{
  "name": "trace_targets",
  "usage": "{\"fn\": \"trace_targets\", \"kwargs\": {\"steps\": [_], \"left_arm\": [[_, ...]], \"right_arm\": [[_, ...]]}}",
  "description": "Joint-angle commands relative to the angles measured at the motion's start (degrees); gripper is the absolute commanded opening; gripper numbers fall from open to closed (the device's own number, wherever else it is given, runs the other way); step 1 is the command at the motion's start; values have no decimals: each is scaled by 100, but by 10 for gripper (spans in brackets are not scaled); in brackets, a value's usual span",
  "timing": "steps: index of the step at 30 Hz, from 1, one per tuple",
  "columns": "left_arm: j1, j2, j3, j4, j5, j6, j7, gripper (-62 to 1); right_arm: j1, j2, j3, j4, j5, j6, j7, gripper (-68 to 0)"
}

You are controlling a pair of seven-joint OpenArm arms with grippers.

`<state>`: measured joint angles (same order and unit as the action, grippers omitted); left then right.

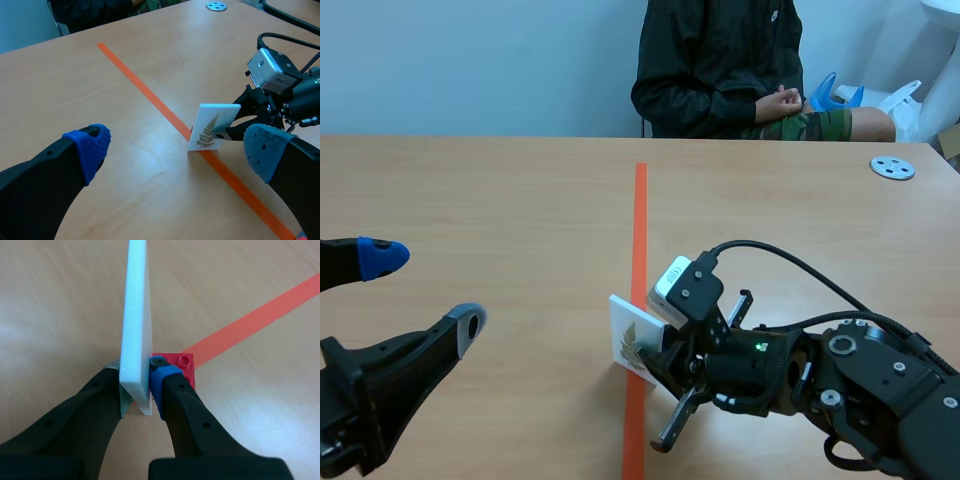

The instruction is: Sort the leaf by its shape. The table is split by an orange tape line. A compound leaf with several leaflets goes to the left side, a simple leaf with one blade goes to the right side. Return to the home posture when a red brick is placed on the table.

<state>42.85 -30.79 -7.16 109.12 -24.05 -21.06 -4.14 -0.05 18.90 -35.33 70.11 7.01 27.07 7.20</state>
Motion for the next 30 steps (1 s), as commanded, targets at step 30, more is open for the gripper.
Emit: {"fn": "trace_targets", "kwargs": {"steps": [30], "left_arm": [[-17, 28, 4, 118, -35, 17, -81, -37]], "right_arm": [[619, 92, 3206, 76, 1812, -1617, -1073, -662]]}}
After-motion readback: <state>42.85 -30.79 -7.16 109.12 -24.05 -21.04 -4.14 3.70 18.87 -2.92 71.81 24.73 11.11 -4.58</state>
